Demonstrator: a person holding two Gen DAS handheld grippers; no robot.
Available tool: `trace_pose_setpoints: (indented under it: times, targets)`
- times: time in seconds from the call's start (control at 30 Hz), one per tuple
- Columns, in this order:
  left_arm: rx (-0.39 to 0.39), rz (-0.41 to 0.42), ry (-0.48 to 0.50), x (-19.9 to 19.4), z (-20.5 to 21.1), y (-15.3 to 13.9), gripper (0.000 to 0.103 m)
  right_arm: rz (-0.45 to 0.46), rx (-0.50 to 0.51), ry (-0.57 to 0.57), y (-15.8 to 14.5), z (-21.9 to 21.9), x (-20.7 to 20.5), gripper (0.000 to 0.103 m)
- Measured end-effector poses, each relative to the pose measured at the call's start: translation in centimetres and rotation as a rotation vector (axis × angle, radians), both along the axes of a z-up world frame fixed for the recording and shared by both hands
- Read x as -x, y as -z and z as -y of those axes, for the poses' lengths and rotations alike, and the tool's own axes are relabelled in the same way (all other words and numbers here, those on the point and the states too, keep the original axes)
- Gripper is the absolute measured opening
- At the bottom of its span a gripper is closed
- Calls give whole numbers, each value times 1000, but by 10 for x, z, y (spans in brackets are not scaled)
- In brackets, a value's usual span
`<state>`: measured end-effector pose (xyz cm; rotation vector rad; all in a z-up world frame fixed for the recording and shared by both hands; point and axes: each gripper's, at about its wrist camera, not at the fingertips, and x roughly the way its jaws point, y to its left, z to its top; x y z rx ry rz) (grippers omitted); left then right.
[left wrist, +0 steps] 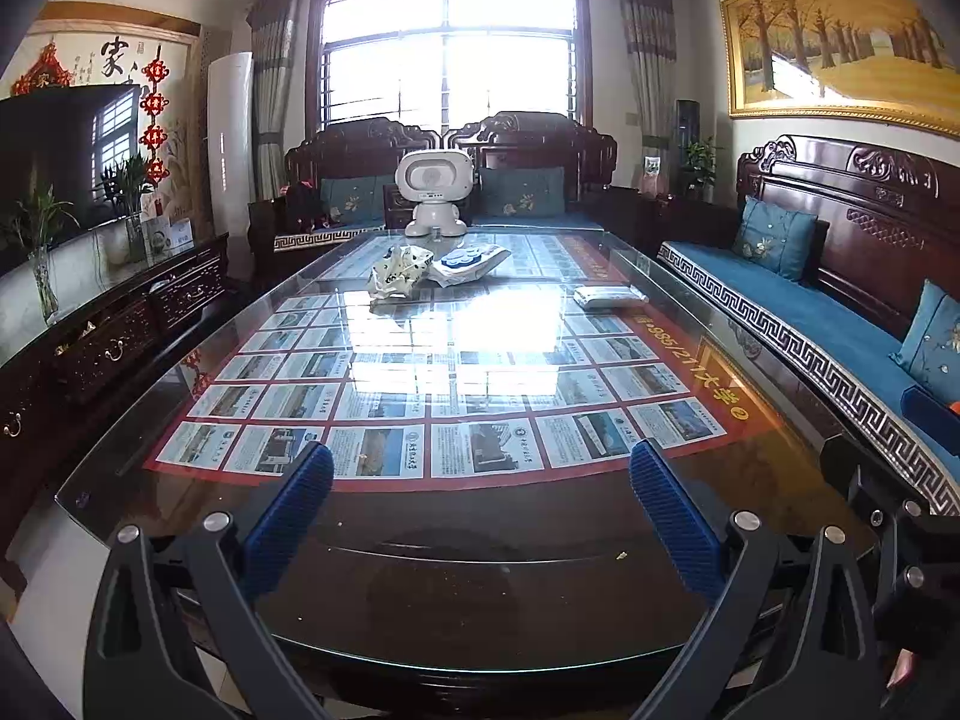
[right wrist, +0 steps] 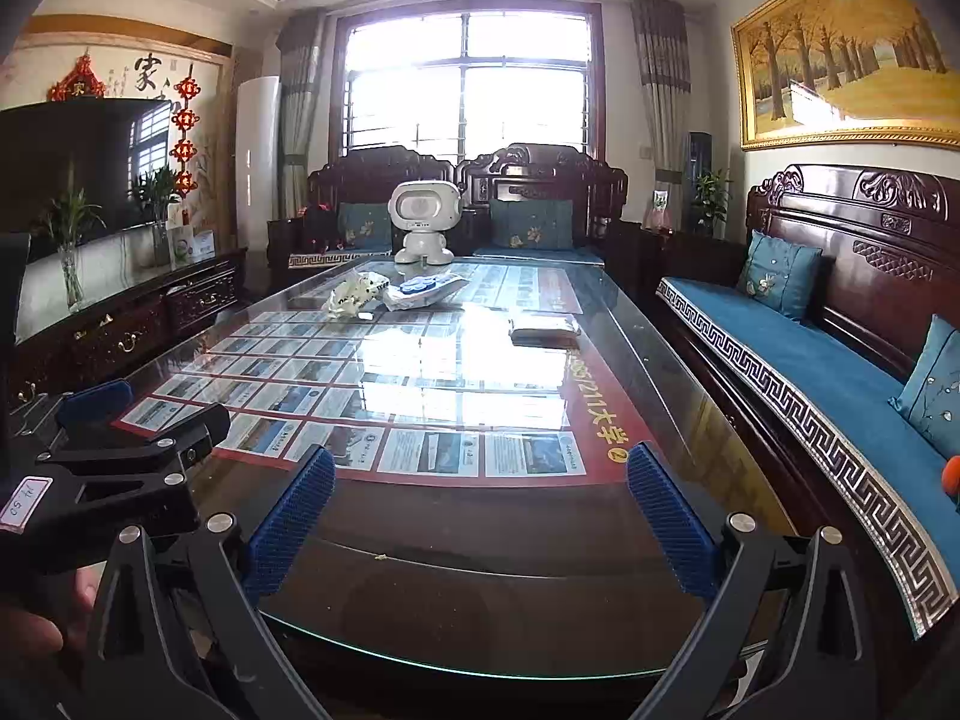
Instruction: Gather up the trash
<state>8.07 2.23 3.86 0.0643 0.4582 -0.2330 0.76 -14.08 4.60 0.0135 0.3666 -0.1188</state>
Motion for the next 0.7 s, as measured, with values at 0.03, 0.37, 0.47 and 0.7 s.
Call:
trace_pose_setpoints:
  times: [0.03, 0.37, 0.47, 0.7]
  targets:
    - [-6, 6, 1, 0, 1, -1, 99, 3, 2, 1, -1, -1, 1, 95]
    - [-42, 51, -10, 5, 9, -14, 99, 13, 3, -4, -4, -3, 0, 95]
    - [-51, 46, -16, 4, 10, -15, 99, 15, 3, -7, -4, -4, 0, 95]
    - [-69, 58, -8, 5, 13, -18, 99, 21, -1, -8, -6, -4, 1, 95]
